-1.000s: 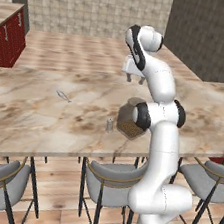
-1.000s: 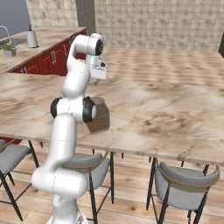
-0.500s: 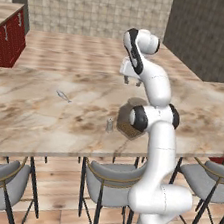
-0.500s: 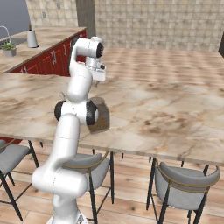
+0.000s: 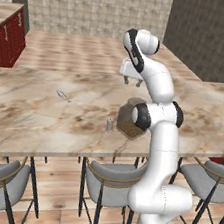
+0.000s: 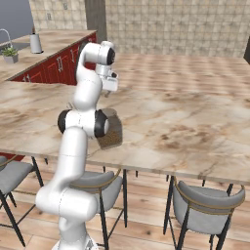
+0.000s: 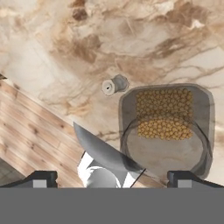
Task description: Pick the candle and jar from the dining table and place them in the open cabinet. Close the cabinet after placing the objects.
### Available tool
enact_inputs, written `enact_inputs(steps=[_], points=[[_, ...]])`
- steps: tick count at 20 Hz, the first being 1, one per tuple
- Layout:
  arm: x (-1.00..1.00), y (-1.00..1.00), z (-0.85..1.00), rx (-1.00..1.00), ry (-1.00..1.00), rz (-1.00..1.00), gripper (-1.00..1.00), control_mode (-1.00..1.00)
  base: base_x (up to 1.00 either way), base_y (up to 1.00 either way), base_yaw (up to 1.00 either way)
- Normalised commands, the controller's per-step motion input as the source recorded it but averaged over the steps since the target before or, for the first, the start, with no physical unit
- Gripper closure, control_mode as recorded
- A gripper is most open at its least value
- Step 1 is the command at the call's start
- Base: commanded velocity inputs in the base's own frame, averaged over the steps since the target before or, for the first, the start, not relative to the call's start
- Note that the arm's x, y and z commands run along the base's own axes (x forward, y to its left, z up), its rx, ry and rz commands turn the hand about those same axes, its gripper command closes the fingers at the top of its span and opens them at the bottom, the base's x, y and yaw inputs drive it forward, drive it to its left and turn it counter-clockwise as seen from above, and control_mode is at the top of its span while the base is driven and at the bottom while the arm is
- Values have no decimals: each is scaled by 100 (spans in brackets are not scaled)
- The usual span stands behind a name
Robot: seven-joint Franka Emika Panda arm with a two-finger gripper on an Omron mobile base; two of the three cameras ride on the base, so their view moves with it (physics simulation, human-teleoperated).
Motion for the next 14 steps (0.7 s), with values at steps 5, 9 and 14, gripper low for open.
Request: enact_inputs(steps=[5,9,14], points=[[0,0,-11,0,3,0,-100,-100,0,0,0],[0,0,-16,0,5,0,-100,-100,0,0,0],[0,0,-24,0,5,0,-100,-100,0,0,0]])
